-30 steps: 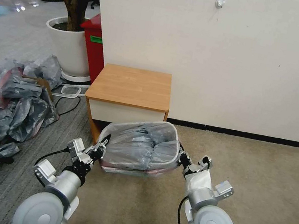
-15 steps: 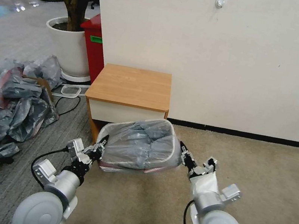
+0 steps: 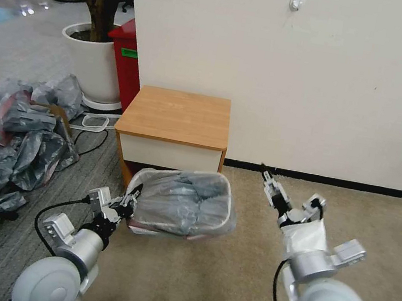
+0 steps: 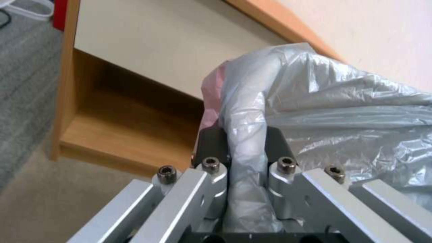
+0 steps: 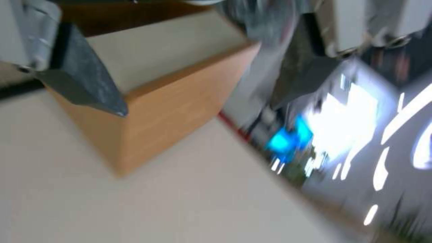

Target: Pick up the garbage bag from the table and place it over the trash can.

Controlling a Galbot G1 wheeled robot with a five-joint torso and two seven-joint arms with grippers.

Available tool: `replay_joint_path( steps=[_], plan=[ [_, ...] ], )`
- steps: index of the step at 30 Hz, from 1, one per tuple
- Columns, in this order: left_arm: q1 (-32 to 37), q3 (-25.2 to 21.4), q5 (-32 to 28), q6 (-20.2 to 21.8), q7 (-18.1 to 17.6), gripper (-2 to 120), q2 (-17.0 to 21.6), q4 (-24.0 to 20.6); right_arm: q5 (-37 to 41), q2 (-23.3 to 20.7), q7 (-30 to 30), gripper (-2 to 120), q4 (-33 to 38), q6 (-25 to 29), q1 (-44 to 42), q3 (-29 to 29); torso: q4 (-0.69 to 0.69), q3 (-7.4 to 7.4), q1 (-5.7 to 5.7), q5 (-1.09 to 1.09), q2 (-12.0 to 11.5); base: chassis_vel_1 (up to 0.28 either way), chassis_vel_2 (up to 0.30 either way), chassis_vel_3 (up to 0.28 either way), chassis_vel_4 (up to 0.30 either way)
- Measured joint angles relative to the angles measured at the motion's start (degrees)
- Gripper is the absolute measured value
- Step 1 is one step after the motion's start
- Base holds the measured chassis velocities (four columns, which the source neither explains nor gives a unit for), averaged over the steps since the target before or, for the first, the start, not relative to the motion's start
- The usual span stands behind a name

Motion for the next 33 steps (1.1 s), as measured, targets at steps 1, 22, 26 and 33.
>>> replay_joint_path(
  steps=[1, 22, 26, 33],
  plan=[
    [-0.2, 0.2, 0.6, 0.5, -0.2, 7, 0.2, 0.0, -2.4, -1.9, -1.5, 90, 0.6, -1.5, 0.8, -0.6, 0.0, 0.0, 0.0, 0.01, 0.0, 0.0, 0.0, 0.0, 0.0],
    [0.9, 4.3, 21.5, 6.2, -4.0, 7, 2.0, -5.8, -26.8, -21.0, -8.1, 21, -4.3, -12.8, 28.7, -35.2, 0.01, 0.01, 0.0, 0.01, 0.0, 0.0, 0.0, 0.0, 0.0],
    [1.1, 4.4, 24.3, 6.5, -3.9, 7, 1.9, -6.6, -28.4, -20.5, -7.9, 6, -5.0, -17.5, 30.3, -37.8, 0.0, 0.0, 0.0, 0.0, 0.0, 0.0, 0.0, 0.0, 0.0],
    [0.9, 5.1, 27.3, 6.3, -2.9, 7, 1.2, -7.2, -29.5, -21.0, -7.3, 0, -5.9, -22.6, 33.0, -40.3, 0.0, 0.0, 0.0, 0.01, 0.0, 0.0, 0.0, 0.0, 0.0]
  ],
)
